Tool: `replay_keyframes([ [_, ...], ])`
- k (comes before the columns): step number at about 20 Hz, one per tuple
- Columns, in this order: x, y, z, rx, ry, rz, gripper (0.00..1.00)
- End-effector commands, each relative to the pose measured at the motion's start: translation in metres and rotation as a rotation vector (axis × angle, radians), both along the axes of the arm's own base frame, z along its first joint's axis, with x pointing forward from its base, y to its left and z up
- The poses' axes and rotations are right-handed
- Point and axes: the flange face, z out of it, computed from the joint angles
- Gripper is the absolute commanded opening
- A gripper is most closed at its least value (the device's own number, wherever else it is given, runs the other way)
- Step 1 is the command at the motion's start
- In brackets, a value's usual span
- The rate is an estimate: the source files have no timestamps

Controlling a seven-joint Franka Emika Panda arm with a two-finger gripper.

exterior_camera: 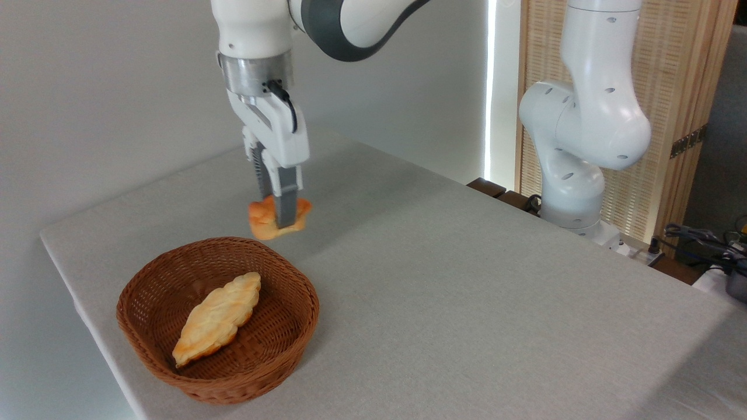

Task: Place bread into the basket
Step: 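Lift the held roll and carry it over the wicker basket, then lower the roll onto the flat bread in the basket and release, then raise the open gripper away from the basket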

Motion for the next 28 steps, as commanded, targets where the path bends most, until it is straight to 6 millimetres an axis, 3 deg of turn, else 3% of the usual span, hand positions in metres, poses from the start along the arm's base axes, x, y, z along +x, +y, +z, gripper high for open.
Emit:
replay_keyframes([
  [1,0.035,-0.001,-0.014,-0.036,-0.079,0.028,0.52],
  [4,0.051,-0.002,-0.025,-0.065,-0.139,0.052,0.56],
  [7,0.062,0.001,-0.048,-0.059,-0.126,0.062,0.99],
  [11,0.074,0.0,-0.067,-0.054,-0.152,0.067,1.0],
  [18,0.074,0.0,-0.066,-0.054,-0.154,0.066,1.0],
  [19,0.074,0.002,-0.06,-0.06,-0.163,0.075,1.0],
  [24,0.06,0.009,0.011,-0.067,-0.131,0.092,1.0],
  [28,0.044,0.011,0.042,-0.048,-0.019,0.106,1.0],
])
